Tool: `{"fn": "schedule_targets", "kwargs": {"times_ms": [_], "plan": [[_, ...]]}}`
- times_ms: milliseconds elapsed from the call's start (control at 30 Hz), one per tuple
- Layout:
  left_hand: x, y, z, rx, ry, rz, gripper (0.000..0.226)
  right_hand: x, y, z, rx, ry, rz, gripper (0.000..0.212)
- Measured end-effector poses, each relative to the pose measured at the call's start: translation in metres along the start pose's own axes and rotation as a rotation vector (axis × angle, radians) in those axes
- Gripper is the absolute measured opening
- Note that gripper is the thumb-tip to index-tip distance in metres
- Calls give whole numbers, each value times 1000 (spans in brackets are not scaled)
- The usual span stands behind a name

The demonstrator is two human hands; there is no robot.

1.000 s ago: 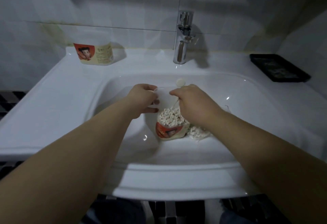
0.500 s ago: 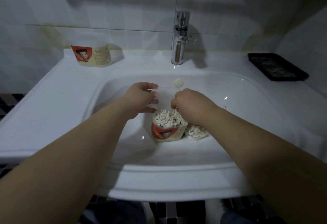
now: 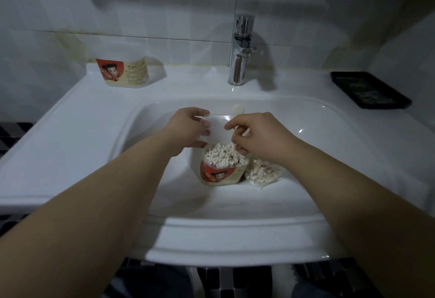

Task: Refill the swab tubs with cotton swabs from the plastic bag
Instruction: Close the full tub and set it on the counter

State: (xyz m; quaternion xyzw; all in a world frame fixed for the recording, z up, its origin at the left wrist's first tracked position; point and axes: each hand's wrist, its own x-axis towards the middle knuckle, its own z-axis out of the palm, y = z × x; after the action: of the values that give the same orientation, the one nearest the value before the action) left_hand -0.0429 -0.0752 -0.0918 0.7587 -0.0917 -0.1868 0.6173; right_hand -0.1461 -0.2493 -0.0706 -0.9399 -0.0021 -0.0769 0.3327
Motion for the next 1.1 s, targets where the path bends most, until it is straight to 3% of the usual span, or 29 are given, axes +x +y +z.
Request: {"fn": "schedule_targets", "kwargs": {"times_ms": [167,367,900,1100], "plan": [[2,-1,0,2,10,3,25,3,0,-5,-363,-56,-101,28],[6,-3,0,-7,17,-2,25,4,-2,0,-487,-101,-130,30],[7,-4,-1,-1,-12,14,24,5,2,16,-327,-114,-73,32],[8,-4,-1,-3,-10,8,25,7,-1,3,-403,-120,-94,28]]}}
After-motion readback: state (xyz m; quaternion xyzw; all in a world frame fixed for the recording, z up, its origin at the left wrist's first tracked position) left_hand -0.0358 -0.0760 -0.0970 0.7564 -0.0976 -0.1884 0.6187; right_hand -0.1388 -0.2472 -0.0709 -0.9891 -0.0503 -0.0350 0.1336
